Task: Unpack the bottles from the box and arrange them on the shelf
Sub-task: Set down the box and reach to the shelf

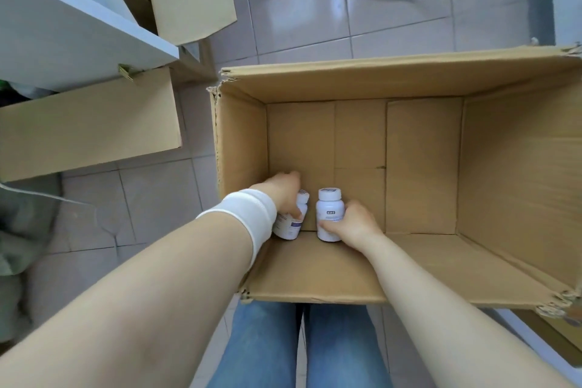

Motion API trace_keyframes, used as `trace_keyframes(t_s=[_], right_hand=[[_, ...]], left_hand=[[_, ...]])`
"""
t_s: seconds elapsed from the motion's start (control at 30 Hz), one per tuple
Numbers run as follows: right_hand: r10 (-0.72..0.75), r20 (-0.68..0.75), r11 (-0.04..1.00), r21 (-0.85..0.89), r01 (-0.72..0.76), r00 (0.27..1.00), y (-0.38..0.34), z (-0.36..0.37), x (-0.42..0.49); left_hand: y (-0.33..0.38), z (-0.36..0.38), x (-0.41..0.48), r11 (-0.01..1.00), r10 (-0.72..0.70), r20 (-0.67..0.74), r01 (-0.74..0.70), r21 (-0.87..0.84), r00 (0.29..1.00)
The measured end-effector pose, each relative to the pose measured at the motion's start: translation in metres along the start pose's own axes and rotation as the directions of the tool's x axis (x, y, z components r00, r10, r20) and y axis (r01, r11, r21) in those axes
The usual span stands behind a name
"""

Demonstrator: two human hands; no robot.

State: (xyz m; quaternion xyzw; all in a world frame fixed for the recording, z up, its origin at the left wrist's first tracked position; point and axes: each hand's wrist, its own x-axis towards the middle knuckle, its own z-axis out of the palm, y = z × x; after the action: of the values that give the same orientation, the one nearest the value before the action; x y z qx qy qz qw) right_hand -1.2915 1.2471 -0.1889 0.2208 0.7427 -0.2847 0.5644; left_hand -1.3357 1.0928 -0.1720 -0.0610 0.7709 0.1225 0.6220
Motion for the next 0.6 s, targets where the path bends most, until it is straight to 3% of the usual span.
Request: trace_keyframes(t_s=[0.1,0.2,0.27,0.43,0.6], right_hand=[[0.004,-0.037,0.999,0.033,-0.003,0.999,0.017,-0.023,-0.005],[-0.003,-0.084,0.993,0.117,0.013,0.996,0.025,-0.046,-0.023],[-0.004,-0.119,0.977,0.211,0.029,0.993,0.026,-0.059,-0.042],[-0.036,-0.227,0.901,0.414,0.130,0.973,0.022,-0.090,-0.124],[-0.045,-0.345,0.768,0.588,0.253,0.938,0.020,-0.106,-0.224]], left_hand=[[-0.002,0.013,-0.003,0.948,-0.049,-0.049,0.031,-0.318,0.998],[0.000,0.016,-0.018,0.788,-0.051,-0.128,-0.038,-0.614,0.990],[0.008,0.011,-0.037,0.683,-0.025,-0.191,-0.123,-0.720,0.981],[0.044,-0.023,-0.114,0.458,0.085,-0.276,-0.284,-0.843,0.957],[0.082,-0.055,-0.214,0.434,0.294,-0.368,-0.466,-0.771,0.882]])
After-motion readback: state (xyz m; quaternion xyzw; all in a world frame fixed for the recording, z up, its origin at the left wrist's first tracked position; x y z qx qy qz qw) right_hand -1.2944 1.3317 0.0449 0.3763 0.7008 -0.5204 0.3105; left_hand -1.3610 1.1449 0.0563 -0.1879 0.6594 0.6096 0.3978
